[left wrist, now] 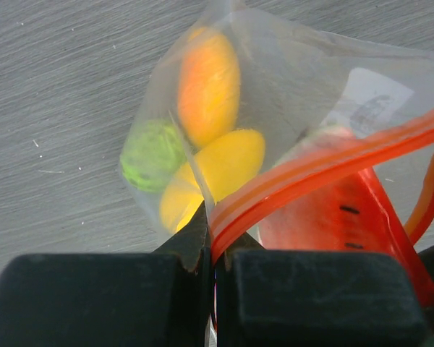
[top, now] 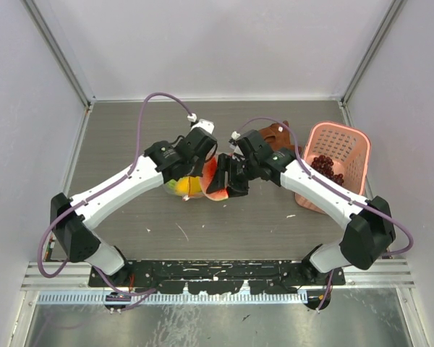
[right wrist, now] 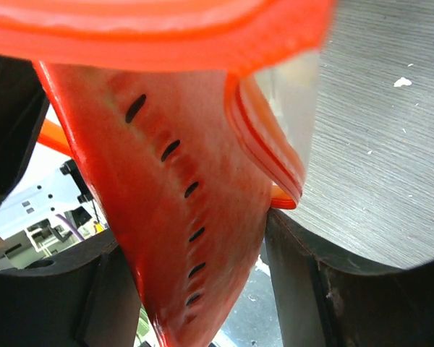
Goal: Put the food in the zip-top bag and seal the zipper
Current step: Place the fake fruit in the zipper food storage bag, then adjust the zipper food storage bag at the center of the board.
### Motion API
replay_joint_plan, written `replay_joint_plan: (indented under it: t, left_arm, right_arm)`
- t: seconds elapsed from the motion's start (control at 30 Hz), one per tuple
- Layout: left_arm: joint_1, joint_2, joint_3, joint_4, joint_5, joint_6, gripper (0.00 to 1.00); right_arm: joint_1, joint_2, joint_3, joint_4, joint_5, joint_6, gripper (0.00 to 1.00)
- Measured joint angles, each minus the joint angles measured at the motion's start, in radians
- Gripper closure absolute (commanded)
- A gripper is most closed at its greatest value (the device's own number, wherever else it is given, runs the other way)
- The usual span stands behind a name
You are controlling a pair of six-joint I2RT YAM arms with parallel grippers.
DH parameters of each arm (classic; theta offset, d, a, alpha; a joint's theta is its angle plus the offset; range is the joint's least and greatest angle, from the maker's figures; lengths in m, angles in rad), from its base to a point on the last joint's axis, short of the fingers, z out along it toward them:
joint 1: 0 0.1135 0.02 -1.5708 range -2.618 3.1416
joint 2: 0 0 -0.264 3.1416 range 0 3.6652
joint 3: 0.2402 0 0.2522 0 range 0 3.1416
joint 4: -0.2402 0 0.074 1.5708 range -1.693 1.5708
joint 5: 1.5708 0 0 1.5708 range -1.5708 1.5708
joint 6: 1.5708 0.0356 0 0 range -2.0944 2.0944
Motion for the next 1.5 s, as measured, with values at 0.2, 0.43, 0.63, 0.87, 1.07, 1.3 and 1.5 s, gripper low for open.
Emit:
replay_joint_plan:
  t: [0.2,0.43,0.63,0.87,1.07,1.3,1.5]
  left_arm:
    - [-0.026,-0.002,-0.008,0.000,-0.002,0.000,1.00]
    - [-0.040,-0.002,-0.009,0.000,0.036,-0.017,1.00]
    - [-0.039,-0.002,-0.009,-0.005,0.086,-0.061,1.00]
    - [-0.039,0.000,0.005,-0.033,0.115,-0.119,1.00]
    - [-0.037,0.017,0.072,-0.079,0.113,-0.147,1.00]
    - [-0.036,0.024,0.087,-0.084,0.116,-0.148,1.00]
    - [-0.031,0.026,0.093,-0.090,0.117,-0.148,1.00]
  right_arm:
    - [-0.019,0.000,0.011,0.000,0.035,0.034,0.56]
    - [-0.023,0.000,0.036,0.009,0.081,0.063,0.25]
    - [-0.023,0.000,0.055,0.016,0.111,0.075,0.08]
    - [-0.023,-0.003,0.058,0.016,0.156,0.076,0.07]
    - [-0.023,-0.058,0.058,-0.019,0.248,0.051,0.21]
    - [-0.024,-0.167,-0.005,-0.006,0.327,0.028,0.36]
    - [-0.024,-0.142,-0.054,0.023,0.350,0.015,0.54]
